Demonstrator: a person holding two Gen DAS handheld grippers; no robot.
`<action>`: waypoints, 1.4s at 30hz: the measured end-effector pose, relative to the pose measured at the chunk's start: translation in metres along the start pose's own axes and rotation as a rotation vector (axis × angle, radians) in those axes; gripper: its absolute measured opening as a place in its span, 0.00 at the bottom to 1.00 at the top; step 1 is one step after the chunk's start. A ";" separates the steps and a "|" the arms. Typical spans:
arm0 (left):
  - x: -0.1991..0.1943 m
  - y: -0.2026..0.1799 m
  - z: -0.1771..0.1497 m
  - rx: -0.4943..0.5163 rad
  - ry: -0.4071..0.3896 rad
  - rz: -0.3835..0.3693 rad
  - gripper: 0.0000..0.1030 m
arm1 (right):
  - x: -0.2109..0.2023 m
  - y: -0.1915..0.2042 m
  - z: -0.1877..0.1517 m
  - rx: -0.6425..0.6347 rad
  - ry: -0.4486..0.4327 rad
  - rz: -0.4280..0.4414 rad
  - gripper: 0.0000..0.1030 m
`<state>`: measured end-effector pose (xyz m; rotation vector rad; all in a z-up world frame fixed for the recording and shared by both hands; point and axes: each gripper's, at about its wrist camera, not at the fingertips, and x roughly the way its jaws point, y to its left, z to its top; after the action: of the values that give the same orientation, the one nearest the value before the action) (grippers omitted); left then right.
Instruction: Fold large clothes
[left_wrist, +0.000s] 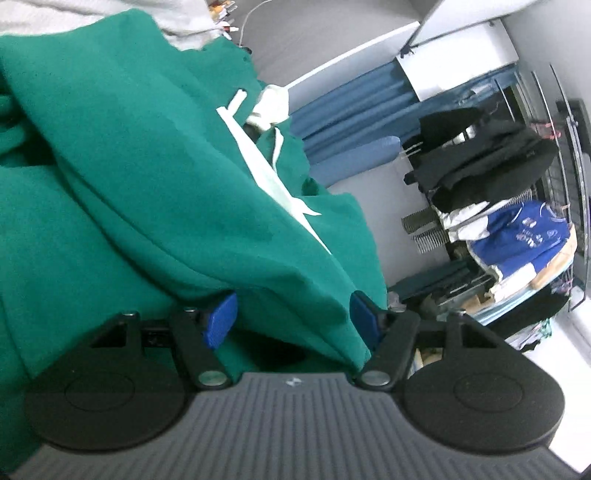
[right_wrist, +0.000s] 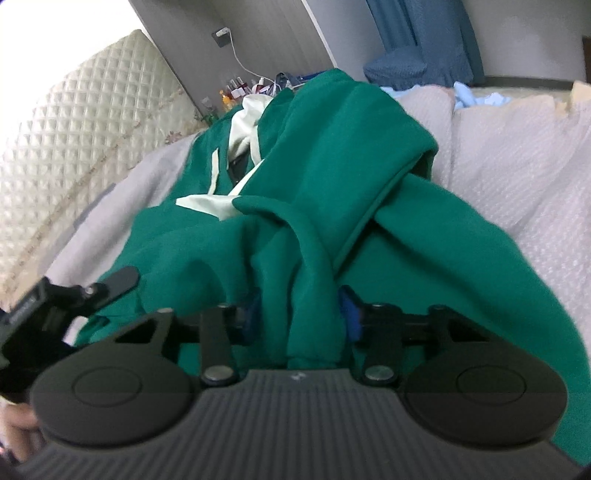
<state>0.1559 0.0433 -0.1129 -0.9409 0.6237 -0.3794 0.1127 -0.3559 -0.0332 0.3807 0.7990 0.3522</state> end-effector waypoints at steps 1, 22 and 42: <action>0.001 0.004 0.001 -0.020 -0.003 -0.011 0.69 | -0.001 0.001 -0.001 0.003 -0.001 0.004 0.37; 0.001 -0.025 -0.018 0.108 0.034 0.068 0.71 | -0.044 0.002 0.023 0.041 -0.120 0.132 0.12; 0.023 -0.001 -0.031 -0.094 0.082 -0.037 0.54 | -0.038 0.008 0.021 0.138 -0.063 0.367 0.09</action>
<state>0.1536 0.0102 -0.1334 -1.0315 0.7043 -0.4268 0.1023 -0.3701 0.0072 0.6680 0.6921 0.6257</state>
